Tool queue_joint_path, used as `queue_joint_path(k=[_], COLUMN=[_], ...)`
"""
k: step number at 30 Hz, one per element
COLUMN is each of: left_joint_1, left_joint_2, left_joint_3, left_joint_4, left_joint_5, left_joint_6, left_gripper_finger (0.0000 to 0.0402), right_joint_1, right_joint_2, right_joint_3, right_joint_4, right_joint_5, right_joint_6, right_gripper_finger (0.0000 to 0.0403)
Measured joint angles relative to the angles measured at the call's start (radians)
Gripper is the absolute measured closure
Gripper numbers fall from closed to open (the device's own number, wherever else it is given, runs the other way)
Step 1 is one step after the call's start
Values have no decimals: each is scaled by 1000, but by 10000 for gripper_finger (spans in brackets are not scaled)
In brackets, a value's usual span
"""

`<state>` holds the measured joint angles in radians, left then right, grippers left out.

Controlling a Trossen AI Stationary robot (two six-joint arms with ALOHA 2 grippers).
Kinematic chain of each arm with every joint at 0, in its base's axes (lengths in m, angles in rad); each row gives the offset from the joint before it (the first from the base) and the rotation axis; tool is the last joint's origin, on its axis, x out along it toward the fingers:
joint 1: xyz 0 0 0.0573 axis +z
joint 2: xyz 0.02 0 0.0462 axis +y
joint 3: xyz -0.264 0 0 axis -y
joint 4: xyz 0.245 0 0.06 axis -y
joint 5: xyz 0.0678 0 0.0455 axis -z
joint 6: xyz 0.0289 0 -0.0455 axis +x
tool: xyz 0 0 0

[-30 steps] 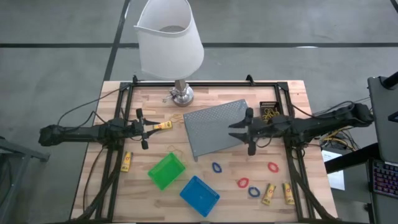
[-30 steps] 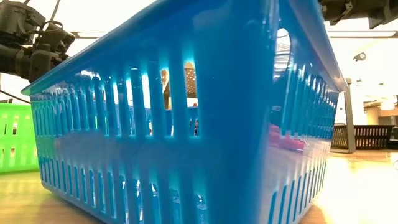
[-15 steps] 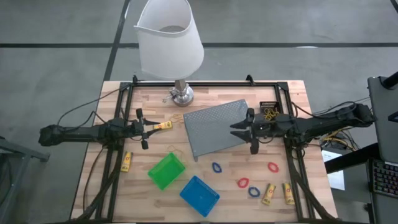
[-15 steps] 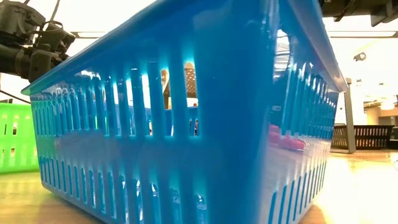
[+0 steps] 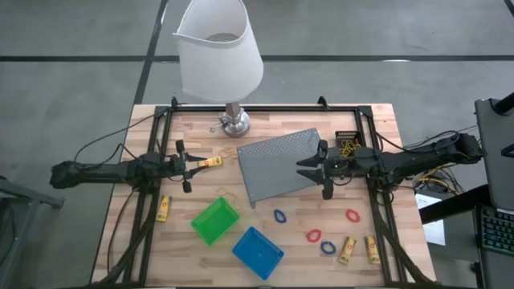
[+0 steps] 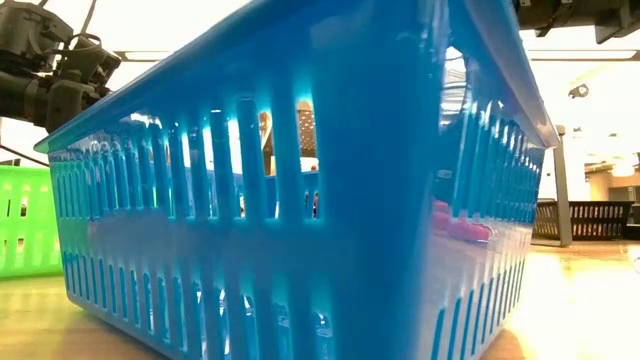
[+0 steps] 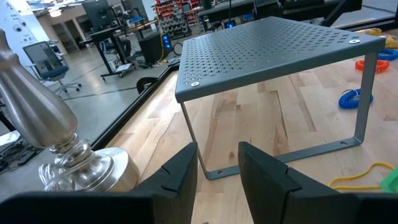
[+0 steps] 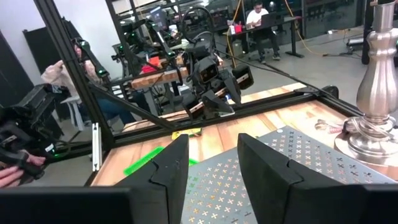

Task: Pick & Place Office Desk Supplies
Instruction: Put the yellow rubber band into the black basket

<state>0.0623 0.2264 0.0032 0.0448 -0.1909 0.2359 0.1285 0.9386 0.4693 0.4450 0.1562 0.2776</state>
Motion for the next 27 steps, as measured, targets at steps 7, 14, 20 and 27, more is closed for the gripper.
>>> queue_joint_path(k=[7,14,20,27], left_joint_1=[-2,0,7,78], left_joint_2=[0,40,171,407], left_joint_3=[0,78,185,297], left_joint_4=[12,-45,-112,-176], left_joint_5=[30,-3,-11,-19], left_joint_6=[-223,-187,-161,-245], left_gripper_finger=[284,284,284,284], right_joint_1=[0,0,0,0], right_joint_2=[4,6,7,7], right_joint_3=[0,0,0,0], right_joint_4=[0,0,0,0], right_joint_5=[0,0,0,0], right_joint_6=[0,3,1,0], right_gripper_finger=[275,268,263,271])
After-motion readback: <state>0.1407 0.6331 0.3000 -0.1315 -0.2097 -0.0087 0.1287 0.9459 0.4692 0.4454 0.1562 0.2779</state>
